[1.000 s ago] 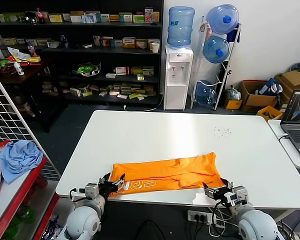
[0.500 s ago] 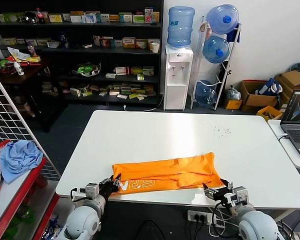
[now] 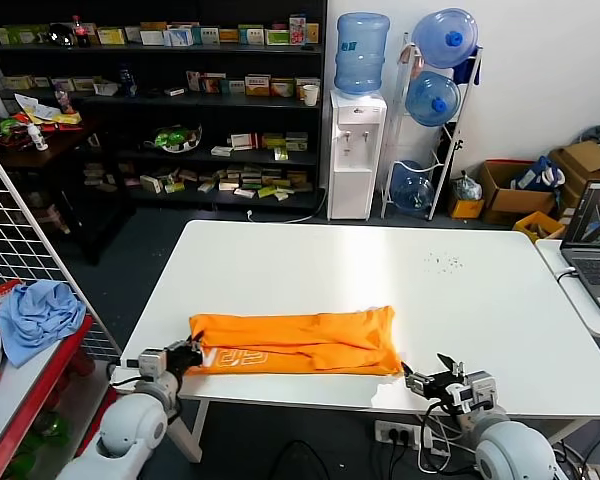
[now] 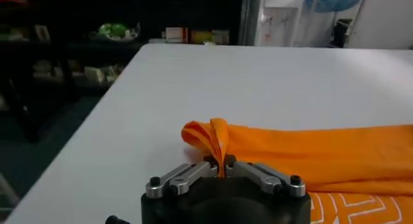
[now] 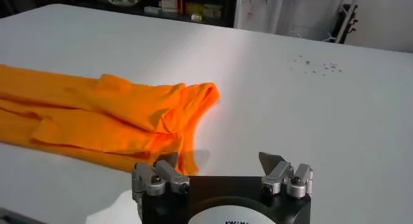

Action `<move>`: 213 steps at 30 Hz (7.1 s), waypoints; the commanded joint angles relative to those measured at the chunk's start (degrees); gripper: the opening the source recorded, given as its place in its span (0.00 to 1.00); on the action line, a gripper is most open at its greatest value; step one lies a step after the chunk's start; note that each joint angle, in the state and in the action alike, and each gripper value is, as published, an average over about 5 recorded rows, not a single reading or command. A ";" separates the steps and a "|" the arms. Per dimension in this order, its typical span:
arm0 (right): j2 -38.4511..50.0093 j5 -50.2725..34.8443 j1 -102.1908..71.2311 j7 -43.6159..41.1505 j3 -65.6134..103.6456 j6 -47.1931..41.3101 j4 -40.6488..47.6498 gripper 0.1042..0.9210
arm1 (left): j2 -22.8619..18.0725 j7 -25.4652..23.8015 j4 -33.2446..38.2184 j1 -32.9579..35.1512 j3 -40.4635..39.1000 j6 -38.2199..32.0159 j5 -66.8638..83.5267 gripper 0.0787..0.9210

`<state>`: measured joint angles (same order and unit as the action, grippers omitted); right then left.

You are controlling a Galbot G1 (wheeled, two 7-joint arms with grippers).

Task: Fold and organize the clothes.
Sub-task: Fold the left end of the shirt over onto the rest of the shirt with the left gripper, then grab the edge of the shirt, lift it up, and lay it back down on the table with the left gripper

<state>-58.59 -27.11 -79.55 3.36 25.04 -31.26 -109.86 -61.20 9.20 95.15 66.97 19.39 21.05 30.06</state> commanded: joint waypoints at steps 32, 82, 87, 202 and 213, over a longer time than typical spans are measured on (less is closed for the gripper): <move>-9.94 25.32 0.28 7.37 3.38 24.02 6.95 0.88 | -10.00 14.31 10.03 -11.63 -22.01 5.84 16.76 0.05; -8.49 23.83 -0.46 6.32 0.73 21.56 6.18 0.88 | -2.34 3.04 4.00 -2.75 -9.09 5.31 14.16 0.88; -8.24 23.41 -0.84 6.05 1.00 21.69 6.26 0.88 | -2.32 -0.61 -0.79 -5.36 -8.82 6.20 13.99 0.88; -10.11 25.26 -0.39 5.84 -4.40 21.88 3.60 0.88 | 14.49 1.35 5.96 -3.35 -1.15 2.15 -11.08 0.05; -10.06 26.18 -0.84 5.88 -2.64 21.79 4.34 0.88 | 2.85 7.69 10.91 -4.35 -8.76 5.45 -2.34 0.05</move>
<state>-68.63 -1.41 -79.54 9.21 21.35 -9.46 -105.76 -47.64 12.27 100.38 62.59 16.71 24.24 21.41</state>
